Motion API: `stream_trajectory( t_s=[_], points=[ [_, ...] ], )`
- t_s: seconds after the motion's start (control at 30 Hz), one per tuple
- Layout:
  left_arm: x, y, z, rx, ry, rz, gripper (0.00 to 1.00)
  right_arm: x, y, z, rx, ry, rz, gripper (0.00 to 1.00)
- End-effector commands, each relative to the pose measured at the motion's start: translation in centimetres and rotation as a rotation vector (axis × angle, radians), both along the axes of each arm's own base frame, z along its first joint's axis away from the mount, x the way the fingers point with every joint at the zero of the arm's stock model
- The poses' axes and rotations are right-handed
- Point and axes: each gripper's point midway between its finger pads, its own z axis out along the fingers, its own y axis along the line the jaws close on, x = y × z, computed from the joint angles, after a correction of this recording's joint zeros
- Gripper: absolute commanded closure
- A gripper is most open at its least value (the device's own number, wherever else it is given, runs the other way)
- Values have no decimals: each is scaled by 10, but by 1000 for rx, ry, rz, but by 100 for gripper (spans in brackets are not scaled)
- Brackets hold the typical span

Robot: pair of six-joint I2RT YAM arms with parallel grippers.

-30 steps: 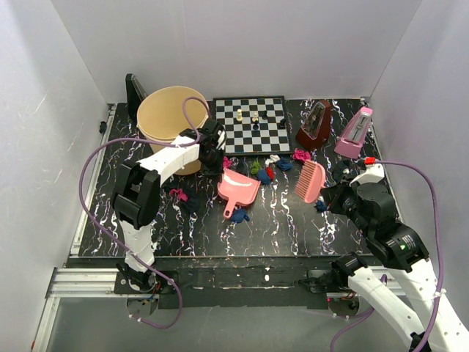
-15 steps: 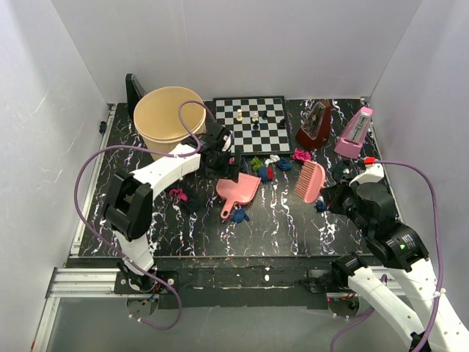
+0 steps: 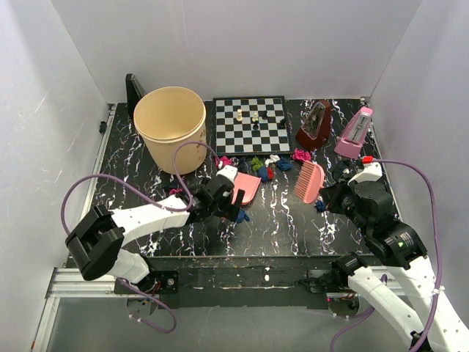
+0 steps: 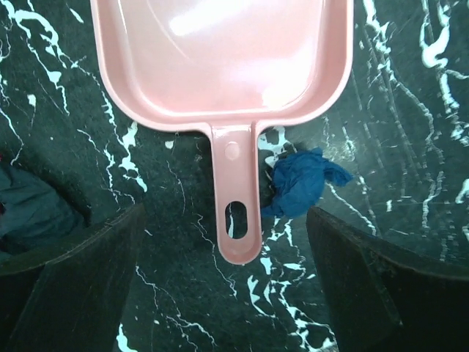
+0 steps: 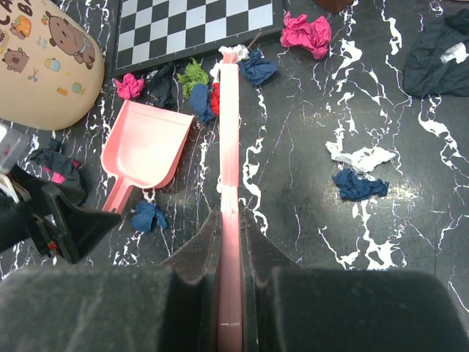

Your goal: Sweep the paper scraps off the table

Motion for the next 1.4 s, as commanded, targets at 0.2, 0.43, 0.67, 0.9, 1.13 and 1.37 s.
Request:
stream_trajectory(
  t_s=[0.2,0.43,0.67,0.9,1.13,1.37],
  points=[
    [26,-29,15,-105,-303,36,19,6,5,11,16,-35,12,99],
    [32,-25,-2,-75,-337,76,29,5,3,9,12,-32,8,99],
    [21,-19,-4,-129,-328,95,32,6,4,6,8,-26,8,99],
    [14,-13,-14,-133,-303,108,43,8,8,2,16,-12,18,99],
    [4,-16,-20,-126,-323,91,38,7,7,1,11,-11,17,99],
    [1,-20,-18,-121,-375,100,51,8,7,1,9,-10,16,99]
  ],
)
